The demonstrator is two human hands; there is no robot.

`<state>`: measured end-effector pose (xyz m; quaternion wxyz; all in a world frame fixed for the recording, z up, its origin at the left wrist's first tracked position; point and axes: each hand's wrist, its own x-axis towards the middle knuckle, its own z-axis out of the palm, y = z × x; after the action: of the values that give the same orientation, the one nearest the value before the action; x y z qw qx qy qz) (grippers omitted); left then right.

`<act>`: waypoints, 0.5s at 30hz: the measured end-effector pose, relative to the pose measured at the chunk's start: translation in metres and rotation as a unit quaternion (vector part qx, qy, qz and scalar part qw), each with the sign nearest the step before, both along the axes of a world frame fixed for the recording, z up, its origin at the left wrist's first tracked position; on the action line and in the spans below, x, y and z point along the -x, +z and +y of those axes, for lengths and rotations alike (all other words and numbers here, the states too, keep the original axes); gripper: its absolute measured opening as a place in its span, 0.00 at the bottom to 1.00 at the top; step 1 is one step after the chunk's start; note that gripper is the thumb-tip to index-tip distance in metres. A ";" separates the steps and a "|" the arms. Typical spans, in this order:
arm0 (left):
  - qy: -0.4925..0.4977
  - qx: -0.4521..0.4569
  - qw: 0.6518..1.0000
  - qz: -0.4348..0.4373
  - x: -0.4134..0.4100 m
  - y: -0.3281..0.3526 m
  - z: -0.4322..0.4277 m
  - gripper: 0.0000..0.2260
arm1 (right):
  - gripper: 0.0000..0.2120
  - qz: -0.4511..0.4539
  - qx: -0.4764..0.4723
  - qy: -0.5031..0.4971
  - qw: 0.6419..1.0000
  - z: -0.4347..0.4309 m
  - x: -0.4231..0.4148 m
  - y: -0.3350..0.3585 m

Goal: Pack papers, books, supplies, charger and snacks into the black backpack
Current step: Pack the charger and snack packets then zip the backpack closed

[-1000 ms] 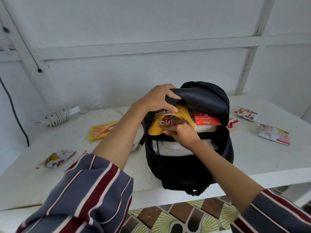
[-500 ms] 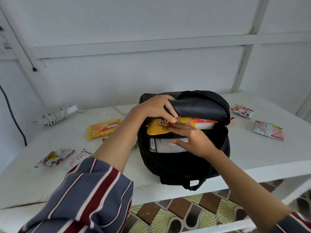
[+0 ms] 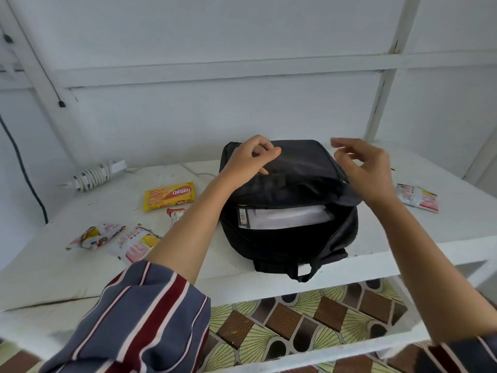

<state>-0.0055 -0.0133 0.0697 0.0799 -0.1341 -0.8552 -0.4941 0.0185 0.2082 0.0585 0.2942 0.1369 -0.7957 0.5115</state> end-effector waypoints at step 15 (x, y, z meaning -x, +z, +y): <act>-0.057 0.382 0.919 -0.085 -0.041 -0.074 0.024 0.18 | 0.29 -0.152 -0.514 0.075 0.841 -0.007 0.027 -0.077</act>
<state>0.0353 0.0110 -0.0044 -0.0789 -0.1606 -0.9734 -0.1433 -0.0088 0.2010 -0.0182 0.0181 0.2482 -0.9664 0.0642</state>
